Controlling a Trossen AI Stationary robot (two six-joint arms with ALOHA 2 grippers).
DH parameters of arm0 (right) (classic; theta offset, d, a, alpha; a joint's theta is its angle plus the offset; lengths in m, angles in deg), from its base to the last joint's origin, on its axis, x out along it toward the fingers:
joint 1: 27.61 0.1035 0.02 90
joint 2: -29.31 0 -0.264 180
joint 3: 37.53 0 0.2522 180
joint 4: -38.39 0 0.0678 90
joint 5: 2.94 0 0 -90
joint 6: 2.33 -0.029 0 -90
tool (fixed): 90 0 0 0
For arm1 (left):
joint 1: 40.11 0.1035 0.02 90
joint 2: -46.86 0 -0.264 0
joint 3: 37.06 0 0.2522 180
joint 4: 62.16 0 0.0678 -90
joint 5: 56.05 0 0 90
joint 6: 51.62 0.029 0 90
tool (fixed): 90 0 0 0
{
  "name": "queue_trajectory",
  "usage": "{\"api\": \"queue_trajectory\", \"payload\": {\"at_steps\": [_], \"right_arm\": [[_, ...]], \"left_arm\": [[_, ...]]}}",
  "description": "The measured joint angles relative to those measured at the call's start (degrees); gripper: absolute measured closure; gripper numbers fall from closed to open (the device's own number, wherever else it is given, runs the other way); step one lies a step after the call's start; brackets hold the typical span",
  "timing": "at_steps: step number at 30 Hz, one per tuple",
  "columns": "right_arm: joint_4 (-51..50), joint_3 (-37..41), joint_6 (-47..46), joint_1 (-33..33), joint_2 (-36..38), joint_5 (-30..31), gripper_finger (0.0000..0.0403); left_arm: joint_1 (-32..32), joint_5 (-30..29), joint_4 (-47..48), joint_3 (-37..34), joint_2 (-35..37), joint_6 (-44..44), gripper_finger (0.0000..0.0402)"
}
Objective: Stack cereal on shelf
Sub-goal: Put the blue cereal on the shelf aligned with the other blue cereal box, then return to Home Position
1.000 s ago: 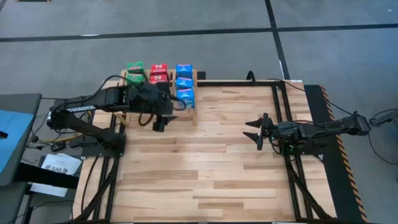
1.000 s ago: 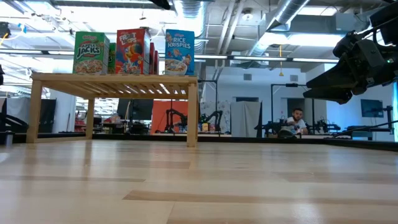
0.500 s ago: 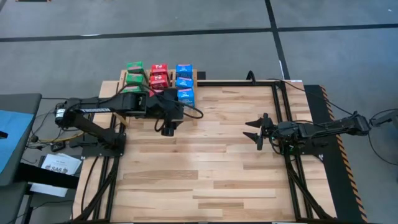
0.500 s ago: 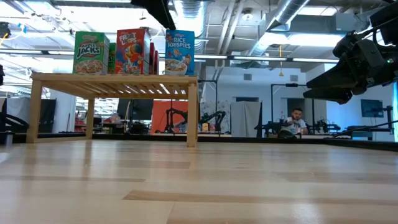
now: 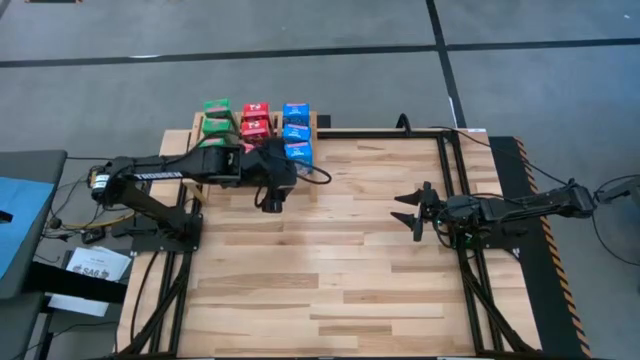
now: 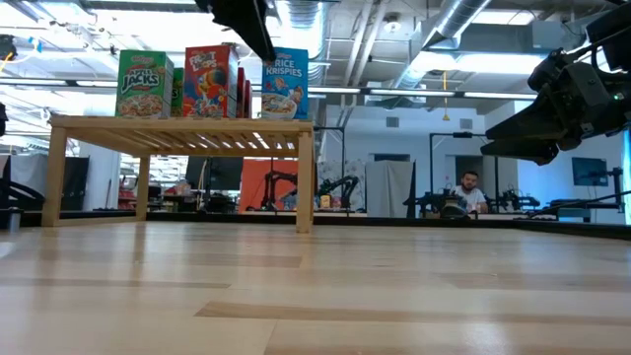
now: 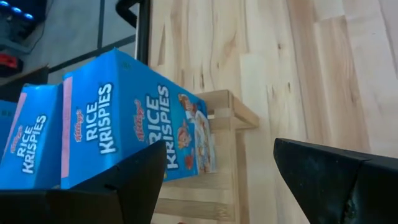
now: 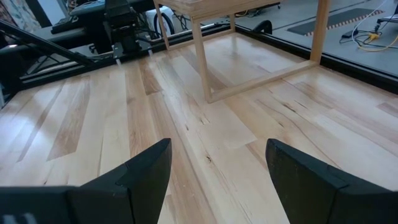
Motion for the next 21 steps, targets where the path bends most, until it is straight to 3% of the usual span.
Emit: {"api": "queue_trajectory", "payload": {"at_steps": [12,21], "right_arm": [[0.00,0.02,0.00,-0.01,-0.01,0.00,0.0117],[0.00,0.01,0.00,-0.01,-0.02,0.00,0.0117]], "left_arm": [[2.11,0.19,1.03,0.00,0.00,-1.21,0.0113],[-1.03,-1.39,3.96,0.00,1.06,-6.71,0.0113]]}}
